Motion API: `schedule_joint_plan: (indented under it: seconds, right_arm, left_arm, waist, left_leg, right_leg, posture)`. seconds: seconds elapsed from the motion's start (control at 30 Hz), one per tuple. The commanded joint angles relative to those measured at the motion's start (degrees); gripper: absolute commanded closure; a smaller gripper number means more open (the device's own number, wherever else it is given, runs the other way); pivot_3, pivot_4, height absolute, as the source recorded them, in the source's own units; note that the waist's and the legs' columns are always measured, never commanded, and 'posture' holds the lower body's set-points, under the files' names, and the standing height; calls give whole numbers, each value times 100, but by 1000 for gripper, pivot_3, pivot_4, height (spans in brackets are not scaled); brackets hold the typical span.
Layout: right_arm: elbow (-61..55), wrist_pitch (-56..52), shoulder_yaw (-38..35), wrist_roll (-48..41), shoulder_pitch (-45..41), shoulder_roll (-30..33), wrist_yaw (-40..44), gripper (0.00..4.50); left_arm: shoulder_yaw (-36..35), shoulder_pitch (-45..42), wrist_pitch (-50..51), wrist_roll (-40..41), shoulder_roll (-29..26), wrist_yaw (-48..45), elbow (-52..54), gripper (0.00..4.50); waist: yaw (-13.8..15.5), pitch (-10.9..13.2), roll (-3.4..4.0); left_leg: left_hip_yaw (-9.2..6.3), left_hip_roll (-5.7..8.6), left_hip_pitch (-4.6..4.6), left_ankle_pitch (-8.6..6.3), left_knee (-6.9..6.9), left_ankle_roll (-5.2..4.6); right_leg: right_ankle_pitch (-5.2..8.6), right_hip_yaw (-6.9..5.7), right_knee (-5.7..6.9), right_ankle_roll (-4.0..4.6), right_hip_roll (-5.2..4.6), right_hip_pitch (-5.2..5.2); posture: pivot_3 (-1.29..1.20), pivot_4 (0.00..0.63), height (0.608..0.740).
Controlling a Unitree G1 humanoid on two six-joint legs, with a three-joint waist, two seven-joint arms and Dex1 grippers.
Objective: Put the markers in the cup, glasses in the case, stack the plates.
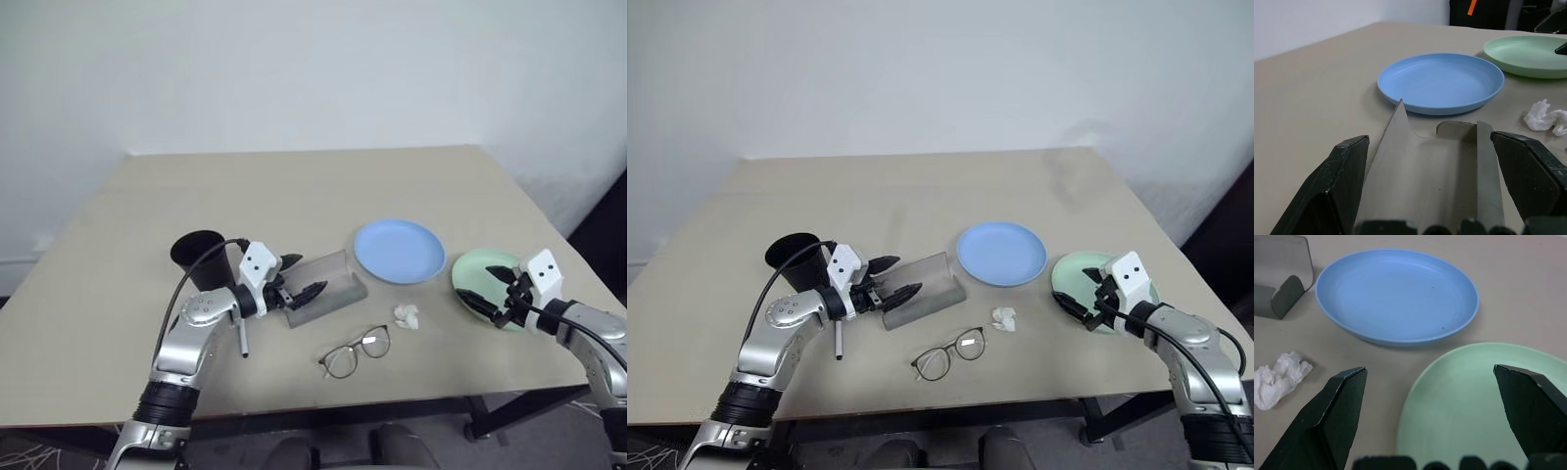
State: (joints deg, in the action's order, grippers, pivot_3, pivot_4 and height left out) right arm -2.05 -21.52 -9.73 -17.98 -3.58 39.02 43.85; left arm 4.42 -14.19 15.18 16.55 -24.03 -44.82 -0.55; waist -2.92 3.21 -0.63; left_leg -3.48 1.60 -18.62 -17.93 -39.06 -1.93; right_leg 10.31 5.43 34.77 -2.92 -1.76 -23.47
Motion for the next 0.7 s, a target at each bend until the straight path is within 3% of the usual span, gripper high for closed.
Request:
schedule_joint_plan:
  seconds: [0.03, 0.33, 0.7]
  right_arm:
    - [-329, 24, -242, -59, -35, 94, -70, 15]
    - [-543, -117, -279, -67, -47, 108, -128, 15]
    - [-658, -424, -99, -90, -370, -61, -299, 15]
  left_arm:
    - [15, -142, -6, 75, 76, -40, 212, 281]
    - [24, -283, -56, 80, 157, -163, 74, 281]
    - [-215, -125, 136, 384, -133, -482, 204, 281]
  waist:
    - [-1, 0, 0]
    - [-3, 0, 0]
    - [-2, 0, 0]
  left_leg:
    - [0, 0, 0, 0, 0, 0]
    - [1, 0, 0, 0, 1, 0]
    - [1, -2, 1, 0, 1, 0]
  right_leg:
    - [0, 0, 0, 0, 0, 0]
    - [0, 0, 1, 0, 1, 0]
    - [0, 0, 0, 0, 1, -1]
  posture:
    - [0, 0, 740]
    - [0, 0, 740]
    - [0, 0, 740]
